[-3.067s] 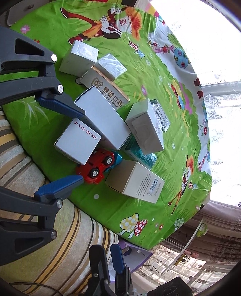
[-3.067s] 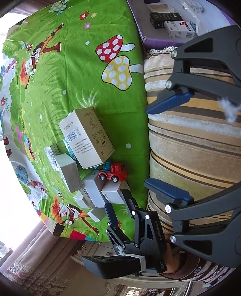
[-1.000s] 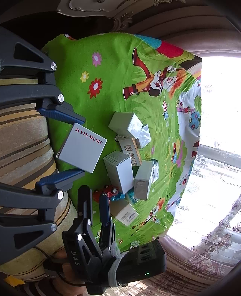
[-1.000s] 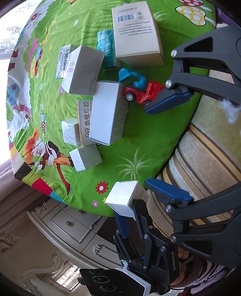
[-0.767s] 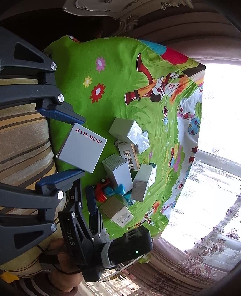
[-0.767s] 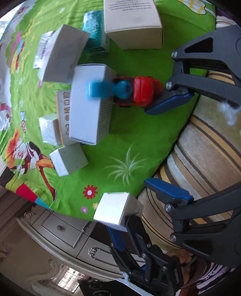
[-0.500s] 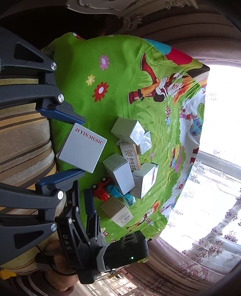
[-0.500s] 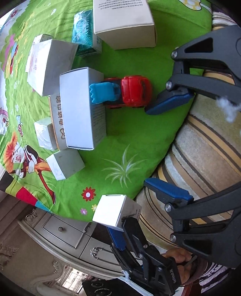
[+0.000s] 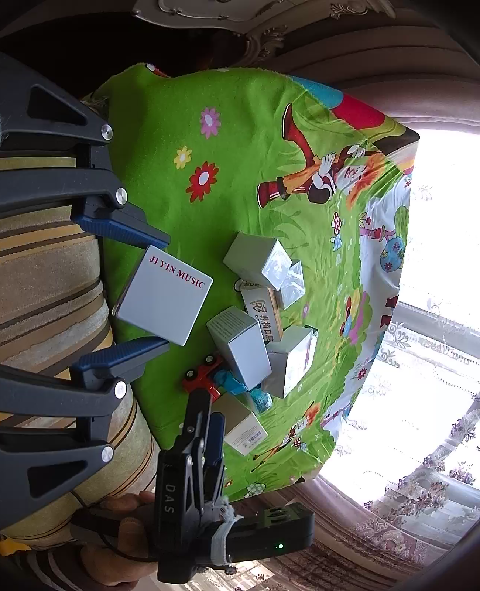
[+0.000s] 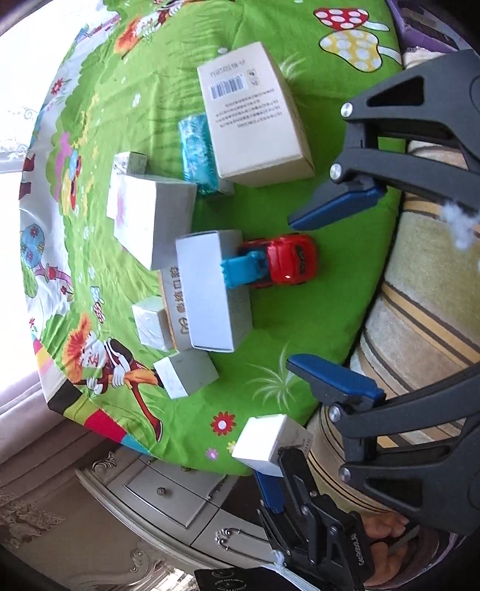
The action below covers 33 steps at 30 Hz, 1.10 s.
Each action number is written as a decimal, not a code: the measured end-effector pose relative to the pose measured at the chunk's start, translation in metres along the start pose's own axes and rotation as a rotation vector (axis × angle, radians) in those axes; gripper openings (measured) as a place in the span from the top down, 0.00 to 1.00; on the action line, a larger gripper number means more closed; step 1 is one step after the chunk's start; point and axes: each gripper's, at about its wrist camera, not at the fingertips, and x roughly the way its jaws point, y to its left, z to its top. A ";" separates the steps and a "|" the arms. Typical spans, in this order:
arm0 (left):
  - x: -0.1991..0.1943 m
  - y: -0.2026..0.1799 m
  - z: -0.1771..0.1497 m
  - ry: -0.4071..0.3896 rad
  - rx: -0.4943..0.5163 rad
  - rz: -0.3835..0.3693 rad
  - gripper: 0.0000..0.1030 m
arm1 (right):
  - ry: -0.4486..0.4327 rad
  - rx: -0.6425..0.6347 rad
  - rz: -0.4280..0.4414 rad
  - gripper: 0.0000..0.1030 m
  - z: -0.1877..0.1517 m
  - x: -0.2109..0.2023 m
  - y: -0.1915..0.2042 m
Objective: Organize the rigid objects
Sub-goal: 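Grasp the red toy car with the right tool while the left tool holds the JIYIN MUSIC box, then carry the JIYIN MUSIC box and red car over the purple box with both tools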
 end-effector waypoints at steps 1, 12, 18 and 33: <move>0.001 0.000 0.000 0.001 0.001 0.001 0.51 | -0.008 -0.013 -0.015 0.36 0.003 0.001 0.000; 0.001 -0.001 -0.001 0.001 0.003 -0.004 0.51 | -0.008 -0.094 -0.080 0.63 0.019 0.021 0.008; 0.001 -0.002 -0.001 -0.003 0.002 -0.001 0.51 | -0.022 -0.100 -0.077 0.80 0.018 0.020 0.008; -0.010 -0.023 0.001 -0.026 0.026 0.017 0.51 | -0.095 -0.042 -0.031 0.80 0.006 -0.024 -0.006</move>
